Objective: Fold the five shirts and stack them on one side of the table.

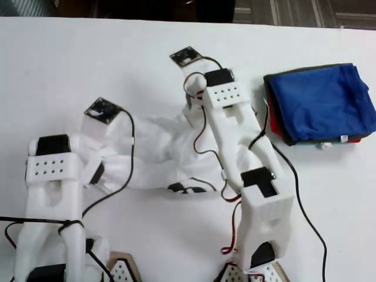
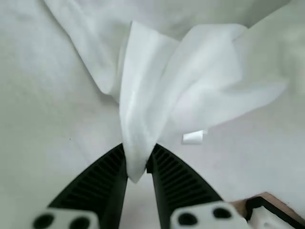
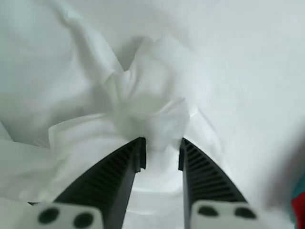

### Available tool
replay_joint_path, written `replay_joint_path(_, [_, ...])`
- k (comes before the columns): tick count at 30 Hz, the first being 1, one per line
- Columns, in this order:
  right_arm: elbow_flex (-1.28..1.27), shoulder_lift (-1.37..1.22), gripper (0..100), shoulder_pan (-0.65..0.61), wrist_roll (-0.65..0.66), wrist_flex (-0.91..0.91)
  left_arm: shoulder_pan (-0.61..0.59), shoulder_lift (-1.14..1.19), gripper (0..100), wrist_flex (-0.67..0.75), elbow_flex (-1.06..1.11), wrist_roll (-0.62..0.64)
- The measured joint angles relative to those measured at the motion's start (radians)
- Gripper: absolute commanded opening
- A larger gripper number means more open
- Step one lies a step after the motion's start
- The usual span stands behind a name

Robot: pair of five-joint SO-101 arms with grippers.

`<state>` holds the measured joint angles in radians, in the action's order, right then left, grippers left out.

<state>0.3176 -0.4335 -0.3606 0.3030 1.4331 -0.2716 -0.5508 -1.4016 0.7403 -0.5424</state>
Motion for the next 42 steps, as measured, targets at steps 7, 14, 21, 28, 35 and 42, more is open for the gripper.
replay_joint_path(7, [0.0,-0.015,1.9,0.0,0.0,-0.04,0.0,0.0,3,0.0,0.0,0.0])
replay_joint_path(14, [-0.002,0.137,2.0,0.008,0.0,-0.026,0.0,0.0,3,0.0,0.0,0.0])
replay_joint_path(21, [-0.028,0.405,2.0,0.006,0.0,0.048,0.0,0.0,3,-0.068,-0.13,0.018])
replay_joint_path(28, [-0.249,0.431,2.2,0.006,0.0,-0.025,0.002,0.0,3,-0.15,-0.259,0.058])
replay_joint_path(35, [-0.448,0.37,7.7,0.008,0.0,-0.25,0.002,0.0,3,-0.149,-0.242,0.058])
replay_joint_path(42, [-0.451,0.292,11.5,0.006,0.0,-0.278,0.0,0.0,3,-0.114,-0.164,0.06])
